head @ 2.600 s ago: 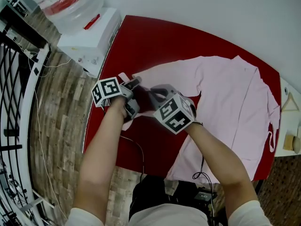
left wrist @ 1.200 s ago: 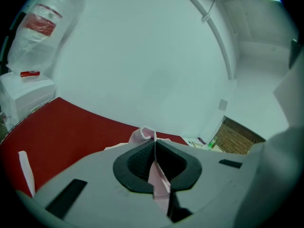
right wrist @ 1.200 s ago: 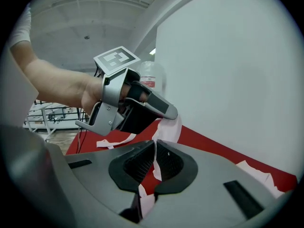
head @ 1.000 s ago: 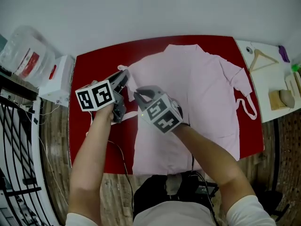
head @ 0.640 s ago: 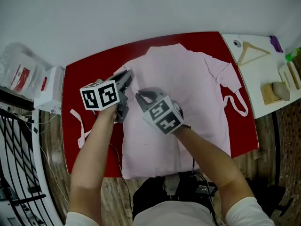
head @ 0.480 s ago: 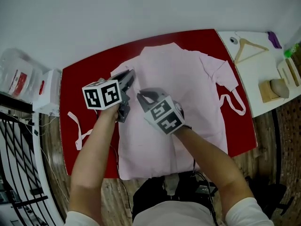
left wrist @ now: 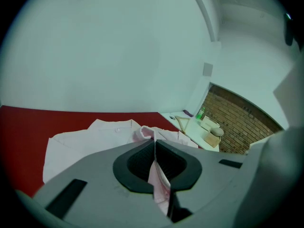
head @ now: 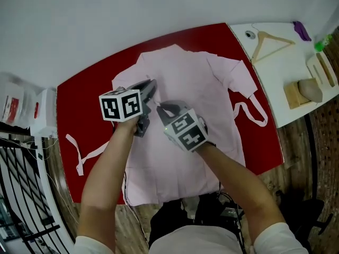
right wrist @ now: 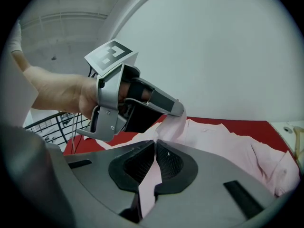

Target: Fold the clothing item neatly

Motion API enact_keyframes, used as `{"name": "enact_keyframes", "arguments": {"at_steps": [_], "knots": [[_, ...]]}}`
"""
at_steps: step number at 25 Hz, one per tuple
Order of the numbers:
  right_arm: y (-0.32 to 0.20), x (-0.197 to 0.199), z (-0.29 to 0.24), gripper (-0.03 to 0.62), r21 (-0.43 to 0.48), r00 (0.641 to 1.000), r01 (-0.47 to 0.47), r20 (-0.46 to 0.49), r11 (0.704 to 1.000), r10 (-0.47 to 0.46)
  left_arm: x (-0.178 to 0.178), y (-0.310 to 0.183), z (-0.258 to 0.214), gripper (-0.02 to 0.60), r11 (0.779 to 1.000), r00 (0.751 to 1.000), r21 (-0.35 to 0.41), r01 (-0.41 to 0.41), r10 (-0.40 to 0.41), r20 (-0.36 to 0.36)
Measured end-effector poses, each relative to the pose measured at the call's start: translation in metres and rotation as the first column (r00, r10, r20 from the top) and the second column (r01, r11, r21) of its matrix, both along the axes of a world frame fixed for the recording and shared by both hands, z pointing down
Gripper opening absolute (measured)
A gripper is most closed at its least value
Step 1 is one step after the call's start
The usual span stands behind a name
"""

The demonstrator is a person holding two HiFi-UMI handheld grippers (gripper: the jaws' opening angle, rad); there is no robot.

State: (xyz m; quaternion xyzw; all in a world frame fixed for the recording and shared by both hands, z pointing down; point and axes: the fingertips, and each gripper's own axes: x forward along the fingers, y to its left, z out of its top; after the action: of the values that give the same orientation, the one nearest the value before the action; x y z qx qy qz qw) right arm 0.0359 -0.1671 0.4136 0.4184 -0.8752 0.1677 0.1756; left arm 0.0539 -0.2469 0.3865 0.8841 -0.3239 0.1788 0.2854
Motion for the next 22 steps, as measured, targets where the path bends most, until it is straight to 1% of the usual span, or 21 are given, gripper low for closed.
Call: {"name": "enact_keyframes", "arguments": {"at_steps": [4,9,13,17,20,21,22], "knots": [[-0.005,0.024,0.017,0.025,-0.027,0.999,-0.037,0.015,0.999,0.037,0.022,-0.003,0.019,0.015,1.000,1.000,-0.026,-0.006,0.006,0.014],[-0.014,0.050,0.037,0.025,-0.065,0.996,-0.078,0.028,0.995,0.080,0.047,-0.012,0.041,0.015,0.998,1.000,-0.060,0.009,-0.008,0.017],[-0.017,0.069,0.054,0.025,-0.102,0.992,-0.111,0.041,0.989,0.115,0.068,-0.014,0.059,0.015,0.997,1.000,-0.077,-0.005,0.007,0.030],[-0.011,0.080,0.075,0.025,-0.159,0.986,-0.139,0.070,0.977,0.152,0.085,-0.007,0.076,0.017,0.994,0.997,-0.094,-0.052,0.057,0.054],[0.000,0.080,0.093,0.026,-0.250,0.973,-0.161,0.122,0.955,0.196,0.091,0.008,0.090,0.018,0.986,0.989,-0.126,-0.112,0.123,0.080],[0.004,0.079,0.099,0.026,-0.276,0.969,-0.165,0.135,0.947,0.208,0.090,0.013,0.093,0.023,0.983,0.985,-0.131,-0.131,0.144,0.095],[0.008,0.079,0.103,0.026,-0.292,0.966,-0.168,0.142,0.942,0.216,0.089,0.018,0.095,0.047,0.980,0.980,-0.132,-0.151,0.166,0.110]]}}
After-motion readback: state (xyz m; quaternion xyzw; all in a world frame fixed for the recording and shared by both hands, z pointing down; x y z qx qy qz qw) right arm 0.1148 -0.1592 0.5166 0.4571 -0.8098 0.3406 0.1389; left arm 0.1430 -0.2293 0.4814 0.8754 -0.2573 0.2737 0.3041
